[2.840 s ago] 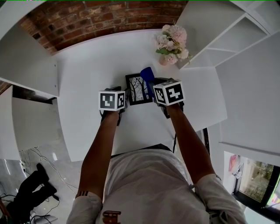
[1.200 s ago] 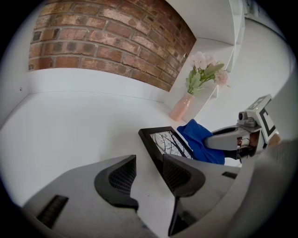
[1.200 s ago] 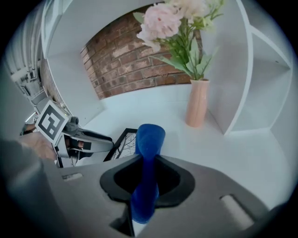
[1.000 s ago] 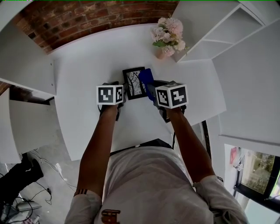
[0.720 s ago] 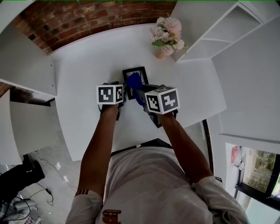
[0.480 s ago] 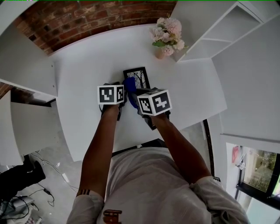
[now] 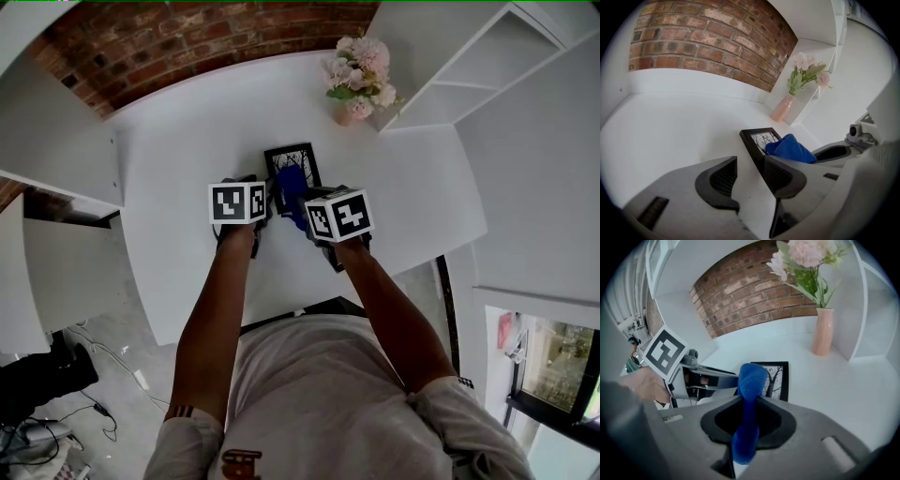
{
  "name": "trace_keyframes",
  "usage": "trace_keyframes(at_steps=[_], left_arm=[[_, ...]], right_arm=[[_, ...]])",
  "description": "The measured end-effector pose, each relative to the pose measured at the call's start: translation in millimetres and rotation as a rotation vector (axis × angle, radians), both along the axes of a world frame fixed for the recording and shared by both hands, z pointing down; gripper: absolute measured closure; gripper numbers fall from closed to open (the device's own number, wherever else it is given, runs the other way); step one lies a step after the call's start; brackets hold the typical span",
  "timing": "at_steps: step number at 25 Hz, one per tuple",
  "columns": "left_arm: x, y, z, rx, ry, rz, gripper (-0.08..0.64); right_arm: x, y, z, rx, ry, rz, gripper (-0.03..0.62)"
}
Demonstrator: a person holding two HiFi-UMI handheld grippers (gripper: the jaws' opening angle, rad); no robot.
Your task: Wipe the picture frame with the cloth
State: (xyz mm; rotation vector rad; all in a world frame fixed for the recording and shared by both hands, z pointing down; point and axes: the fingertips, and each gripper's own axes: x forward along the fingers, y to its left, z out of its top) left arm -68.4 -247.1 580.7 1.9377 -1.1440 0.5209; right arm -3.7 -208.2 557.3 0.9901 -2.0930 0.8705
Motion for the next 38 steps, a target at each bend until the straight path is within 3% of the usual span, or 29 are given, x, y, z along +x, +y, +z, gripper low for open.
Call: trace_keyframes(at_steps=[12,24,28,32,38], left_arm=[[0,-1,1,0.008,-0.009,-0.001,0.387],[-2,1,-13,0.029,0.028,-0.031,0.387],[-3,3,-39,0.097,0.048,-0.031,0.387],[1,8,-77,0.198,0.115,-0.025,0.387],[4,12,-160,0.478,0.191,0.0,0.397]], right_arm=[[62,-11,-4,0.029,0.052,0.06,0.526],[63,-12,-41,0.123,-0.029,0.026,0.526],[58,-16,-66,0.175,-0.066,0.013,0.525],[47,-18,-96,0.255,-0.115,-0.014,0.526],[28,-17,-151,0.44,-0.192,-0.068,0.525]])
